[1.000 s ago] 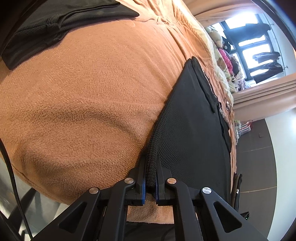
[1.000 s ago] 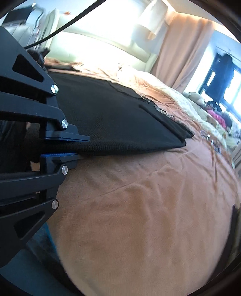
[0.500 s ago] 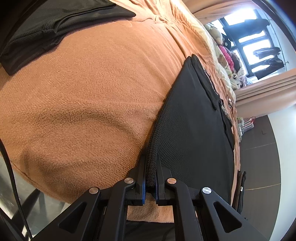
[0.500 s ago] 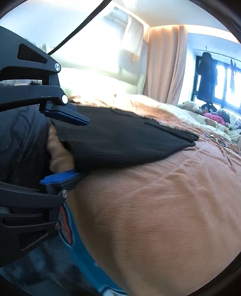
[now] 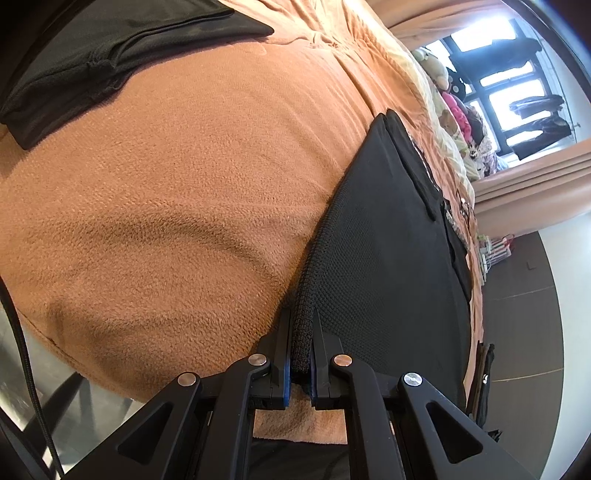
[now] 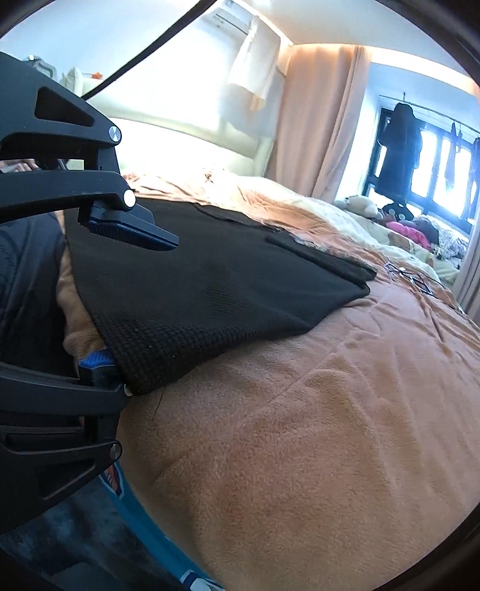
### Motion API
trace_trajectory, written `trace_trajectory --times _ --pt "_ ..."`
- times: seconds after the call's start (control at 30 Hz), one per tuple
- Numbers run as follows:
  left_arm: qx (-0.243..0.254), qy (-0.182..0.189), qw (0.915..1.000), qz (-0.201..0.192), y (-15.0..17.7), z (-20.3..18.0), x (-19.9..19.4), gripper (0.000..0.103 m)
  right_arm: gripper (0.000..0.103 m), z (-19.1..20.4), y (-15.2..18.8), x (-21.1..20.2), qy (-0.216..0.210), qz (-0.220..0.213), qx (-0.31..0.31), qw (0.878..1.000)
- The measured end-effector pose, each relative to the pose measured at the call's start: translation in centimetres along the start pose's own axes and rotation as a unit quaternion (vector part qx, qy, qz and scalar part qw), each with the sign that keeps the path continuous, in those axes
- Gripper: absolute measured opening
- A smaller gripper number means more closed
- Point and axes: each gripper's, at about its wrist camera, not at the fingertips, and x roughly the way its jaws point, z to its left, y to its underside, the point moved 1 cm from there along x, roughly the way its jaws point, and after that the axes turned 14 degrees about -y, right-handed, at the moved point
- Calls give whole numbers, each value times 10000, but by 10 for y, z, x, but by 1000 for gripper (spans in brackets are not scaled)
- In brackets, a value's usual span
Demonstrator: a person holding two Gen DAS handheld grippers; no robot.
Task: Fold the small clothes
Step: 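Grasp the shirt hem with the left gripper while the right gripper grasps beside it, then lift the hem with both grippers and fold it toward the collar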
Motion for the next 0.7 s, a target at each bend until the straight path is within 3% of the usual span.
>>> trace_trajectory --times 0.13,0.2,0.33,0.43,0.5,0.7 --pt "-50 28 10000 -12 0 2 -2 7 32 5 8 -3 227 -407 43 9989" --pt "-93 89 9999 -41 1 3 -4 7 25 11 16 -5 110 -539 26 9985" --pt "-92 211 9997 -91 2 5 -9 6 21 18 25 -7 -71 -524 -199 9984" --pt "-162 410 9990 -119 2 6 -16 6 1 23 25 -6 -173 -477 -383 9980" --pt "-154 443 9987 -200 2 6 -22 6 0 21 20 5 139 -463 -594 9971" --pt "-208 831 9956 -392 1 0 -51 5 0 34 15 -12 -24 -675 -644 9956"
